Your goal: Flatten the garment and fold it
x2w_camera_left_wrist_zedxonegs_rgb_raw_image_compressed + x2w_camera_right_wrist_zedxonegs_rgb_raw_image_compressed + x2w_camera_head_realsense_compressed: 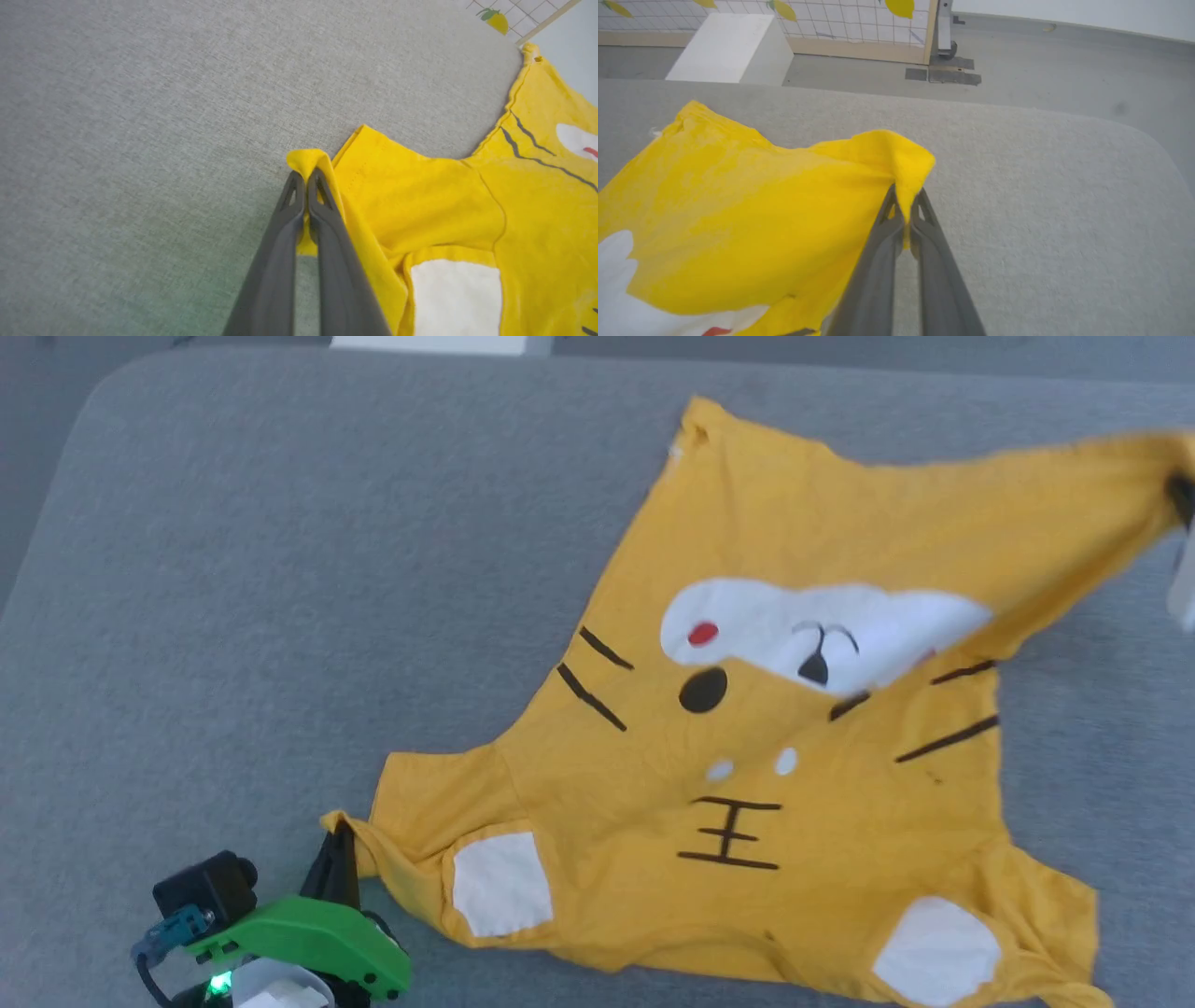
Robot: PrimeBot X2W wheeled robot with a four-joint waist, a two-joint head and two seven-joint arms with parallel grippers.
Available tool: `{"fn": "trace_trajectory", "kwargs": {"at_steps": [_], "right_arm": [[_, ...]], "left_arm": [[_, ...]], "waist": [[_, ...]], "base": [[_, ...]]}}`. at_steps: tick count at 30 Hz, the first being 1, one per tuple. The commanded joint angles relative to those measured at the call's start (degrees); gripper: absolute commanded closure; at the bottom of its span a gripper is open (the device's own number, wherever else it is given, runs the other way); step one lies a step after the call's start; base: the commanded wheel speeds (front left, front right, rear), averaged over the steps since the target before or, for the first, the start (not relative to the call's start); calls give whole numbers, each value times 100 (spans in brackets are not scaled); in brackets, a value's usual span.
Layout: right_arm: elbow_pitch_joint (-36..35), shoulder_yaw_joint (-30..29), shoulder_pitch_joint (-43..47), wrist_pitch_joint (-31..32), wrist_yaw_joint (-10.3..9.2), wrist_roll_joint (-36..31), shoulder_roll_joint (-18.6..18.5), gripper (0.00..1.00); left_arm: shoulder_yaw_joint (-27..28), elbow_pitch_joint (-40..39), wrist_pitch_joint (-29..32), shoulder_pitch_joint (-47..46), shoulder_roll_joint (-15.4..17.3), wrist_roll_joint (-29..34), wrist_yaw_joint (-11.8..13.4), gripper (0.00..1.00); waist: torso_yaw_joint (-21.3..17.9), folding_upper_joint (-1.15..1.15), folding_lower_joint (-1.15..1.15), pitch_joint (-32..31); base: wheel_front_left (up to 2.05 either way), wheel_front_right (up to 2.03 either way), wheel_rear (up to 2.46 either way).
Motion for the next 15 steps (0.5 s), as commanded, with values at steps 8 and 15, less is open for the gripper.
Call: {"fn": "trace_trajectory", "kwargs": {"at_steps": [8, 15], "right_arm": [[-1548, -508, 3037, 663, -9, 527, 481, 100], [-1502, 17, 4608, 982, -9, 699, 1202, 100]], "left_arm": [[56, -50, 132, 218, 90, -57, 142, 100], [15, 62, 166, 186, 102, -55, 158, 100]], "waist": [[-1252, 0, 0, -1128], [-1186, 0, 0, -1113]], "base": [[0, 0, 0], [0, 0, 0]]}}
